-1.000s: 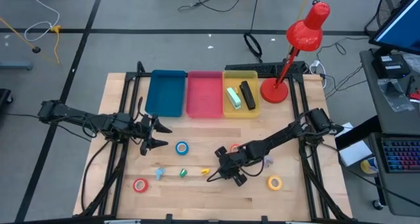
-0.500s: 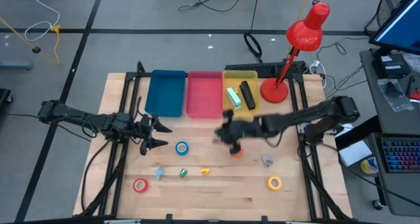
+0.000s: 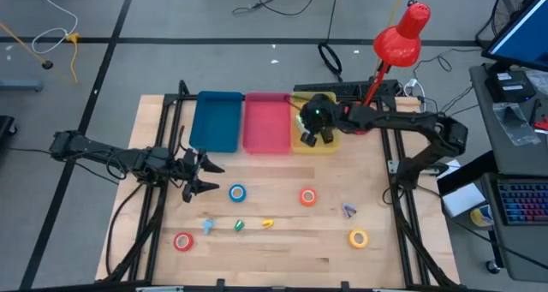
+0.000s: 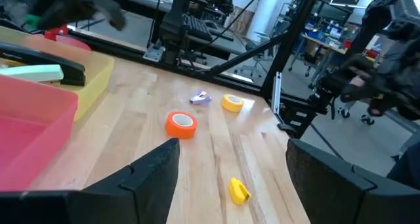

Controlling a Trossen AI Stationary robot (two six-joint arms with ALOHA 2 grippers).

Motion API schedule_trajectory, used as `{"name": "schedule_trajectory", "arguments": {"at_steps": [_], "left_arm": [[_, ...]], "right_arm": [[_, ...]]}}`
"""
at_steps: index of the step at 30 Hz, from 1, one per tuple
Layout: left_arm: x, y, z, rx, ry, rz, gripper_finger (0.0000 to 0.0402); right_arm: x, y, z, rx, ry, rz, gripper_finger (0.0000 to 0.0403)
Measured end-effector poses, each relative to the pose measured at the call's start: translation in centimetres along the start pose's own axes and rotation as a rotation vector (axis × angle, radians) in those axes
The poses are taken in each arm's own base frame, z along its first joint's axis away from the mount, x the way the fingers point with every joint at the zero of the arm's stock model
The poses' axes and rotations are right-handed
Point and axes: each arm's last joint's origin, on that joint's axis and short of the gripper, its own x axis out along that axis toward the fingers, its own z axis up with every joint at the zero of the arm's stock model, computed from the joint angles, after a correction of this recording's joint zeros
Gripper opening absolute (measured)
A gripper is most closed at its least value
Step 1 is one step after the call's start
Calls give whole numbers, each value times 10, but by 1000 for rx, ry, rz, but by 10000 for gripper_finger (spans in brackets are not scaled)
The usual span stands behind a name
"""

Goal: Pick and place Stapler, Stapler remover, tape
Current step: Put the green stapler into the yellow bin

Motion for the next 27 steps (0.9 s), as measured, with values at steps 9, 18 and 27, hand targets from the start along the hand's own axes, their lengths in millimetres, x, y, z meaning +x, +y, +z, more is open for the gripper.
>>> {"name": "schedule_trajectory", "arguments": {"at_steps": [9, 18, 27], "left_arm": [[0, 0, 0, 28, -3, -1, 273], [0, 0, 0, 32, -3, -2, 273], [0, 0, 0, 42, 0, -1, 273]], "right_arm": [[33, -38, -8, 158, 17, -79, 67], [81, -40, -23, 215, 61, -45, 70], [92, -42, -30, 211, 99, -124, 89]]}}
